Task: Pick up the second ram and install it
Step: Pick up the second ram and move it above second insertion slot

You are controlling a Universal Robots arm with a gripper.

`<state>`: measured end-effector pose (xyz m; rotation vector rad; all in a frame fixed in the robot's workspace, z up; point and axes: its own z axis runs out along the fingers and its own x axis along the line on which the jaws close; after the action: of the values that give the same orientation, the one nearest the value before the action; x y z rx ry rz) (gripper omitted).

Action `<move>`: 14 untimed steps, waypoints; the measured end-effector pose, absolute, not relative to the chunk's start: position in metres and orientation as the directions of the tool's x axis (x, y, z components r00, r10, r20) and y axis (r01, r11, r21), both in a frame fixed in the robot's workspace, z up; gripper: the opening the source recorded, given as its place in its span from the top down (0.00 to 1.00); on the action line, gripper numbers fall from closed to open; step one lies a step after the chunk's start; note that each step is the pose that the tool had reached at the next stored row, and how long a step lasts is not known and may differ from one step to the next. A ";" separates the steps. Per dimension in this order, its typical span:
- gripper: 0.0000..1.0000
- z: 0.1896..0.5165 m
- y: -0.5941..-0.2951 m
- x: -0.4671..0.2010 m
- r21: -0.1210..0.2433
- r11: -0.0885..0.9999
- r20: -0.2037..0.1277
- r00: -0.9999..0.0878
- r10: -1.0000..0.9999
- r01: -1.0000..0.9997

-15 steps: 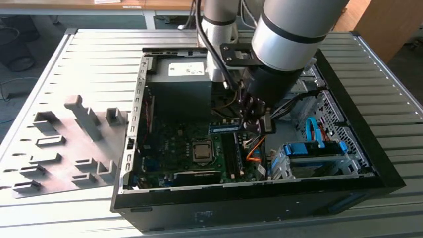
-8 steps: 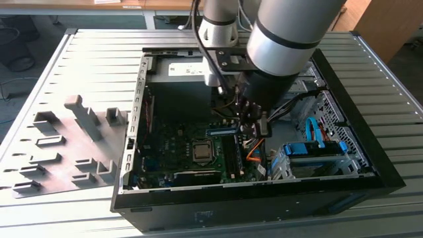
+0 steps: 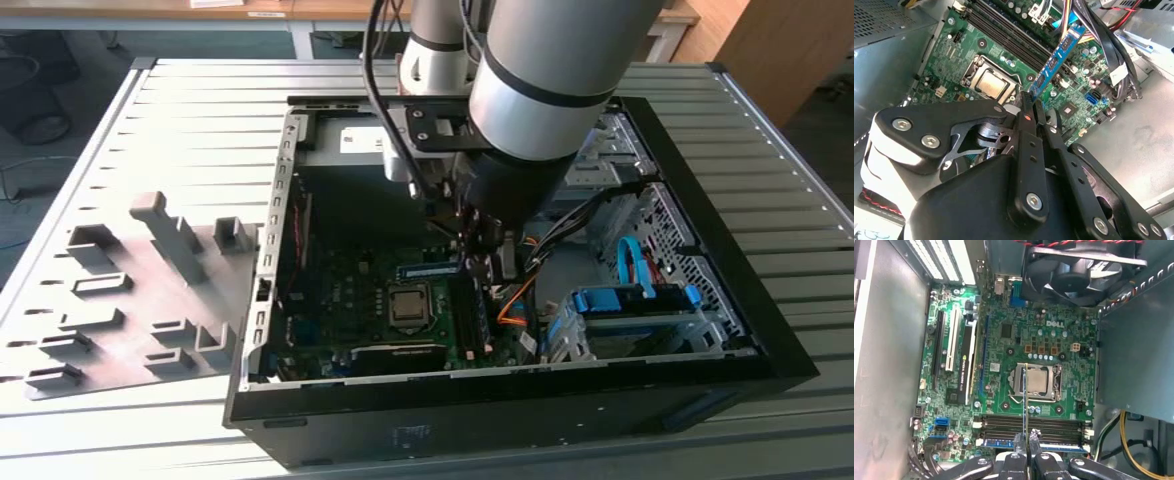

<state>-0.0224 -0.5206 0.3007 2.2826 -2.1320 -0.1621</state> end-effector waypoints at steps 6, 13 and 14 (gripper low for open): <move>0.86 0.301 -0.521 -0.022 0.081 -0.071 -0.066 0.065 -0.996 -0.994; 0.86 0.301 -0.521 -0.022 0.081 -0.069 -0.066 0.064 -0.996 -0.994; 0.86 0.300 -0.521 -0.022 0.081 -0.067 -0.066 0.062 -0.996 -0.994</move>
<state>-0.0223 -0.5206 0.3005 2.2790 -2.1360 -0.1621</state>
